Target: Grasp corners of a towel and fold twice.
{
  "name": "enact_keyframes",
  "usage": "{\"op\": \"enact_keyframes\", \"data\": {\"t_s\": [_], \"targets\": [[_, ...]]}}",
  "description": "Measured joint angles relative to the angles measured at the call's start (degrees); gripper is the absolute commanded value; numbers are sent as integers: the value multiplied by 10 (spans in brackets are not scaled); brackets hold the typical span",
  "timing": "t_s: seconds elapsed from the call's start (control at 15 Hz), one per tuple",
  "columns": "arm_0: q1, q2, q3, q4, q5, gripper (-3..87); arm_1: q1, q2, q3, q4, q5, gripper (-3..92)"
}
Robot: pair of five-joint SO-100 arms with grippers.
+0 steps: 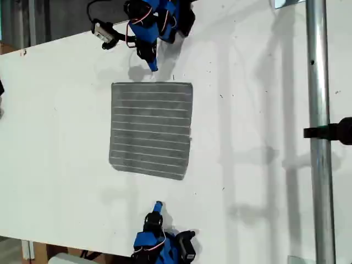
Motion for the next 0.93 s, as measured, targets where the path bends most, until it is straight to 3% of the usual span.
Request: {"op": "enact_keyframes", "data": {"t_s": [0.07,0.13,0.27,0.53,0.93], "targets": [[0,0,0,0,-6,-24,9,2,0,0,0,2],[-19,0,0,0,-75,-24,42,2,0,0,0,2],[-32,0,0,0,-294,-23,51,2,0,0,1,2],[-21,0,0,0,-312,-26,66,4,0,0,11,2],[42,0,0,-8,-369,-25,-28,4,0,-40,11,-1]]}}
